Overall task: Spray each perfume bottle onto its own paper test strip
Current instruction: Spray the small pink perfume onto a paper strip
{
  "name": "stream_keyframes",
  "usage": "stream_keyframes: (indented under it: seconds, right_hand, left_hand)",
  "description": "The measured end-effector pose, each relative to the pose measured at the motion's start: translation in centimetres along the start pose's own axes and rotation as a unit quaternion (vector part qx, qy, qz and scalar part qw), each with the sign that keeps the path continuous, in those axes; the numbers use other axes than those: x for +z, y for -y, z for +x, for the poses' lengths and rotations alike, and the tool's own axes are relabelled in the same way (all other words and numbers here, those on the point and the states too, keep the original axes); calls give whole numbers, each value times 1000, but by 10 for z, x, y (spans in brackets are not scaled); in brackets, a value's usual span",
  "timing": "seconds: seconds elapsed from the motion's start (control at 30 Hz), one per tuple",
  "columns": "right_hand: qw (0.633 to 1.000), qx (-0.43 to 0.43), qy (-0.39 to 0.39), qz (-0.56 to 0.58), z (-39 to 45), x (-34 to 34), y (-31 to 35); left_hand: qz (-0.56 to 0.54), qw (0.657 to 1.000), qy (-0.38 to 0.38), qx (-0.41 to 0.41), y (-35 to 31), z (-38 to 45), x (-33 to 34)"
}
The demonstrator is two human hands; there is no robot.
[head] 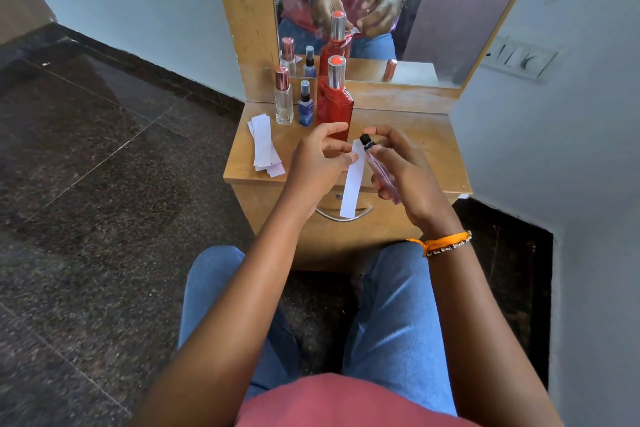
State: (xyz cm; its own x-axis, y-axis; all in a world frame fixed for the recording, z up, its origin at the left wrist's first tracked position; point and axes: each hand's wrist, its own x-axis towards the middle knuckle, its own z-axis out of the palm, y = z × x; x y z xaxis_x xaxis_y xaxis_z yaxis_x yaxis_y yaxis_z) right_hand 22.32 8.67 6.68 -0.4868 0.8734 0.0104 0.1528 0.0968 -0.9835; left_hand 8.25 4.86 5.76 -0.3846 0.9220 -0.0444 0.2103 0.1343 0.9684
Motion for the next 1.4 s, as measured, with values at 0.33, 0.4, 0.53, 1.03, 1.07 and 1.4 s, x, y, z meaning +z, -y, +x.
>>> stream_keyframes:
  seconds: [0.33,0.4,0.53,1.03,1.07,1.4]
  right_hand:
    - [1000,16,7,8,-1,-1,-2]
    - [1000,16,9,11,-1,-1,-2]
    - [1000,16,17,16,-1,-2,-1]
    - [993,22,-72,90,-5,-3,-8]
    - [993,24,-80,89,-5,-4,-9]
    - [991,20,-109,80,-11,-9,-14]
  left_hand:
    - [-2,1000,0,-4,1,0,2]
    - [-2,1000,1,-5,1,0,3]
    - [-2,1000,2,-5,0,0,3]
    - [12,1000,-3,-9,-1,1,3]
    - [16,1000,-6,-7,1,2,4]
    - [140,987,-46,70,9,17,37]
